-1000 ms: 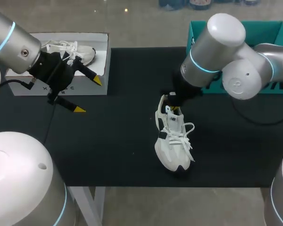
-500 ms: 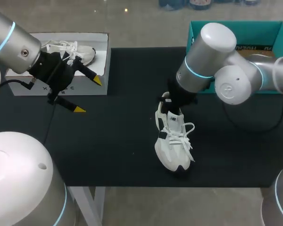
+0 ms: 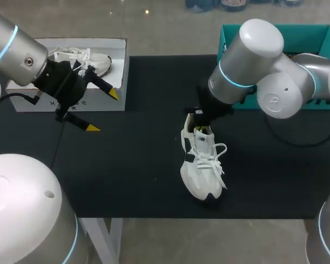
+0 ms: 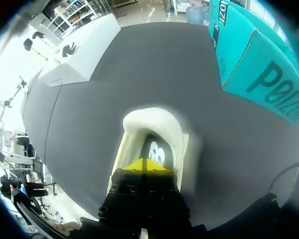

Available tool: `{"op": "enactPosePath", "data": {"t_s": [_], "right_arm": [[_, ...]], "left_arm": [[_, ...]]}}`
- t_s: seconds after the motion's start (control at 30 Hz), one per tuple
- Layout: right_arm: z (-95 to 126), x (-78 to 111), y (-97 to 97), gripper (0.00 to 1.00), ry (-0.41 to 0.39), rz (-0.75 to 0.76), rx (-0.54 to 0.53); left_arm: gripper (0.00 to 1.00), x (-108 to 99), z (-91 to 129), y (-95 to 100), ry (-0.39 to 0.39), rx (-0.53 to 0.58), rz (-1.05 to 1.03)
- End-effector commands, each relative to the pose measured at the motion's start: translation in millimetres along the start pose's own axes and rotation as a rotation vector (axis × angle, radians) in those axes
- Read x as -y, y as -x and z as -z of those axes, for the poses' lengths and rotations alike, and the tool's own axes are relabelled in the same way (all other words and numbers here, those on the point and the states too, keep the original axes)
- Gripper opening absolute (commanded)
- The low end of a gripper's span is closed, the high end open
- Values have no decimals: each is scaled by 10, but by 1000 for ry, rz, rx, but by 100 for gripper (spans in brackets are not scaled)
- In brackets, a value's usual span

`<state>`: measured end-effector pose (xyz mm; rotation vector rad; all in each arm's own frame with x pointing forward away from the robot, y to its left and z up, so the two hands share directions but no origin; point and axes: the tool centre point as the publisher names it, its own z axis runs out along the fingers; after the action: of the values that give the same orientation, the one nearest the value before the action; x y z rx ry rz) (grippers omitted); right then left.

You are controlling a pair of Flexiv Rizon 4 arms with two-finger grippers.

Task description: Take the shoe out of the shoebox, open the shoe tongue, remove and reinsert the insole, then place the shoe into the shoebox

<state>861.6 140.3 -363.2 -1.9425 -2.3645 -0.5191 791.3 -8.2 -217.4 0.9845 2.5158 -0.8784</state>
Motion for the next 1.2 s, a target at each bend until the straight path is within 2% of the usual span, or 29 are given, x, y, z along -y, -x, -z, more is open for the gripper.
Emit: {"op": "enactPosePath", "data": {"t_s": [0.03, 0.27, 0.53, 0.67, 0.9, 1.2], "right_arm": [[123, 36, -13, 0, -3, 5, 36], [-17, 71, 56, 0, -42, 22, 79], [-343, 167, 141, 0, -108, -1, 66], [-381, 184, 172, 0, -118, -13, 62], [-190, 148, 113, 0, -98, -9, 58], [189, 112, -22, 0, -108, 13, 75]], "left_arm": [[100, 6, 5, -3, 4, -3, 0], [100, 6, 5, -3, 4, -3, 0], [100, 6, 5, -3, 4, -3, 0], [100, 6, 5, -3, 4, -3, 0], [100, 6, 5, -3, 4, -3, 0], [100, 6, 5, -3, 4, -3, 0]]}}
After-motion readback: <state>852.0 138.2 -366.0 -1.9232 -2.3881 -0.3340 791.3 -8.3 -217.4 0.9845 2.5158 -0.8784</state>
